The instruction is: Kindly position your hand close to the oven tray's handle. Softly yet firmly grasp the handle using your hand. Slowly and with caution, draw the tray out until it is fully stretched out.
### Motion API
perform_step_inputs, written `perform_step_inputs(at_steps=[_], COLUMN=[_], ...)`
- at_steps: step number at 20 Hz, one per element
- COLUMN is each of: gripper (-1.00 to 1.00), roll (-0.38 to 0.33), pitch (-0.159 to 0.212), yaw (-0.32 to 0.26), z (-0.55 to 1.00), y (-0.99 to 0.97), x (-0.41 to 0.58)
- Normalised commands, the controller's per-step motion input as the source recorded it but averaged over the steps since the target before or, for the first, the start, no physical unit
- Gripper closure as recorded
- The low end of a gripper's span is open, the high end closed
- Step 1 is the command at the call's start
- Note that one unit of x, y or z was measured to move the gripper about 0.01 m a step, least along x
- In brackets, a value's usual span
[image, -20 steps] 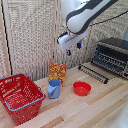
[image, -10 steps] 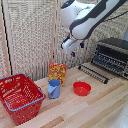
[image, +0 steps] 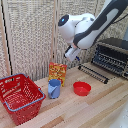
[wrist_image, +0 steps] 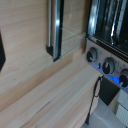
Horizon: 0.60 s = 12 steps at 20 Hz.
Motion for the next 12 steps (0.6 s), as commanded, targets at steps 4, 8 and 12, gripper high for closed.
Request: perform_step_inputs(at_steps=[4,8,12], gripper=[-1.00,-1.00,-1.00], roll=[-0.223,-0.159,-0.102], pitch=[0.000,0.000,-0.014], yaw=[0.079,0.076,0.050], z=[-0.22,-0.29,-0.22], y=[-0.69,-0.80,-0.91], x=[0.000,0.000,0.000])
